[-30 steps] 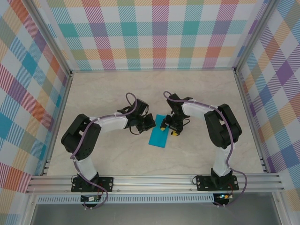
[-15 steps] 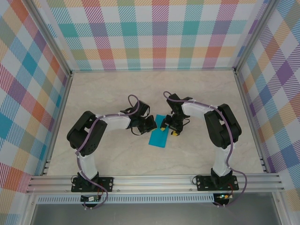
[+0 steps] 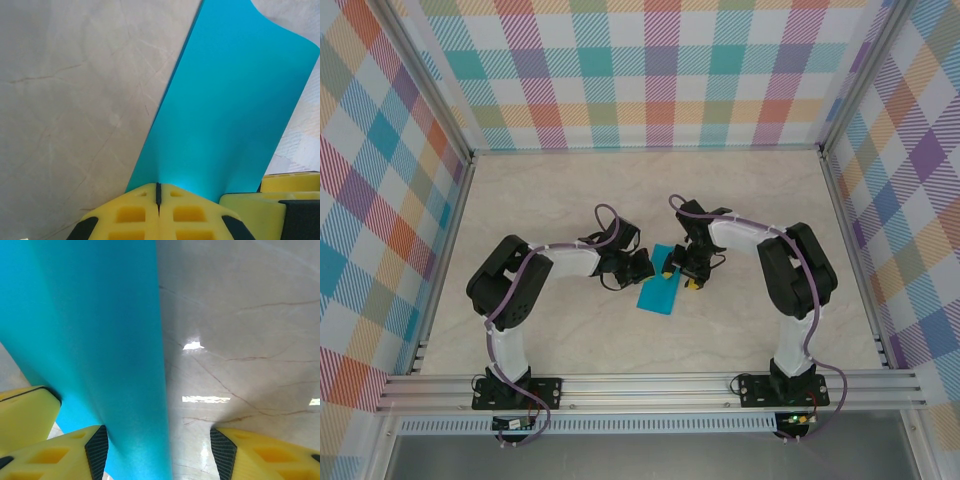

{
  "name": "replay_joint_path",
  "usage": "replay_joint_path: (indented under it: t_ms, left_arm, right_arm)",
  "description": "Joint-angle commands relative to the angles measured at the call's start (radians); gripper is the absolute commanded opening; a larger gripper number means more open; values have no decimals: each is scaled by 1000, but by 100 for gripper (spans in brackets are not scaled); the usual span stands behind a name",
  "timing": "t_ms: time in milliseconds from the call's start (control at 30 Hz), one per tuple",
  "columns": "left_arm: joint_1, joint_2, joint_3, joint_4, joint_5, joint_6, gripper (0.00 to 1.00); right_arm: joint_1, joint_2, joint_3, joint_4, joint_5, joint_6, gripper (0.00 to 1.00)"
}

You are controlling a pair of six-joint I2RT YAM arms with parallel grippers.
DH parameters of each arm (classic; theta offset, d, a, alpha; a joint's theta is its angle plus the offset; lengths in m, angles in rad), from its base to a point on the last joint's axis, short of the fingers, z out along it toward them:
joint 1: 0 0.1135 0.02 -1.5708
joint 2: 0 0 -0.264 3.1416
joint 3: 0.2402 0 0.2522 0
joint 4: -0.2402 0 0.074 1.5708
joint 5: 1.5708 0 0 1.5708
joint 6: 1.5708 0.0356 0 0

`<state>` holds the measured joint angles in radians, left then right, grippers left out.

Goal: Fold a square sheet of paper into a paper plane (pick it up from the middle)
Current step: Hold the square sheet of paper at the center of the table, then fold the square sheet of paper in half at the center of the table.

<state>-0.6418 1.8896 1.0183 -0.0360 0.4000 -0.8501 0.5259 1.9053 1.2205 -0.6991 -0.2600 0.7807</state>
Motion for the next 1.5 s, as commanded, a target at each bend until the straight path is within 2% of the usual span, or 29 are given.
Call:
replay_joint_path:
  t_ms: [0, 133, 233, 267, 333, 433, 500, 700, 867, 1467]
  left_arm:
    - [-14, 20, -41, -12, -30, 16, 0]
    - [-15, 19, -49, -8, -32, 16, 0]
    - [-15, 13, -50, -11, -36, 17, 0]
    - [-15, 13, -49, -11, -36, 18, 0]
    - [-14, 12, -46, -14, -32, 18, 0]
    - [-15, 8, -41, -21, -35, 23, 0]
    - [-15, 11, -36, -29, -36, 27, 0]
    - [-15, 12, -35, -34, -35, 29, 0]
    - [-15, 11, -34, -37, -33, 30, 0]
    - [-15, 19, -33, -45, -37, 33, 0]
  right_arm:
    - [-10, -44, -33, 20, 107, -44, 61]
    - [-40, -190, -69, 93, 87, -58, 65]
    - [-66, -287, -160, 247, 7, -31, 61]
    - [-71, -307, -194, 312, -38, -19, 57]
    - [-72, -321, -250, 454, -157, 16, 34]
    - [-73, -304, -302, 577, -262, 78, 7]
    - [-73, -288, -324, 604, -277, 90, 0]
    - [-73, -263, -387, 689, -331, 96, 0]
    - [-74, -243, -401, 660, -306, 65, 0]
    - [-90, -201, -561, 795, -293, 9, 0]
